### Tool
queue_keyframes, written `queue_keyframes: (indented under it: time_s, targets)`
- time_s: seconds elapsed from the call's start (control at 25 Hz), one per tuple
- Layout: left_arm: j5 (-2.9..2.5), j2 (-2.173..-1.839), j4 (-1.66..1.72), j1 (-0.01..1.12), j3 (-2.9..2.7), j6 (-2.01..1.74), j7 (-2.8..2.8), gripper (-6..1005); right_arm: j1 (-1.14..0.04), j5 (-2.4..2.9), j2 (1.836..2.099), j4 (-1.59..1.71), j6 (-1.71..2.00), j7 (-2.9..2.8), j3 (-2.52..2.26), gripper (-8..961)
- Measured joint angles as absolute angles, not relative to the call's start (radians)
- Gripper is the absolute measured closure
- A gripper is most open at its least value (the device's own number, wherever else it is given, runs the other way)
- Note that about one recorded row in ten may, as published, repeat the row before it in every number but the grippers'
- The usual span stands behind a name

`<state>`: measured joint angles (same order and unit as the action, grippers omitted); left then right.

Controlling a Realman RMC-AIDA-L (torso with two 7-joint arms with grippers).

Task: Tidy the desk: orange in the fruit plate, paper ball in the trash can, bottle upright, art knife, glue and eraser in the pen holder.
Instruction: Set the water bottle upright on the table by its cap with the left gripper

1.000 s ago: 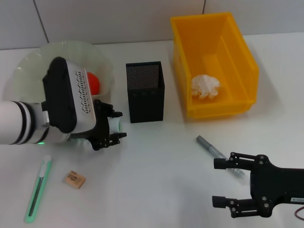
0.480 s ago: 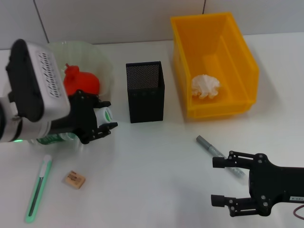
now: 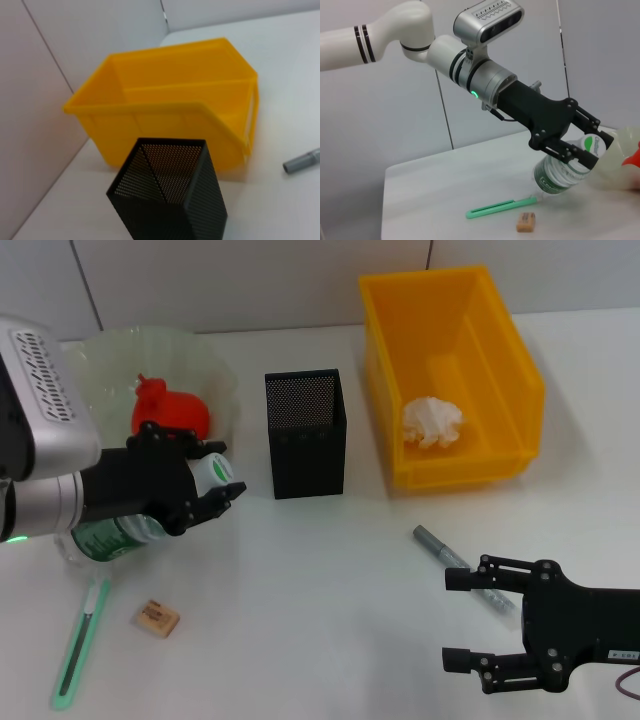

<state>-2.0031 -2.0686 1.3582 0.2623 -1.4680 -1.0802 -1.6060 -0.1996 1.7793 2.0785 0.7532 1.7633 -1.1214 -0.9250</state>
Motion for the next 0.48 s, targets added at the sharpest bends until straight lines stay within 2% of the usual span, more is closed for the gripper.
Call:
queue_keyframes:
  time_s: [0.48]
  targets:
    - [-1.927,-2.069,1.359,0.245,-1.442,-1.067,-1.588,558,-0.199,1.779,2.078,0.753,1.766,-1.121,-0.925,134]
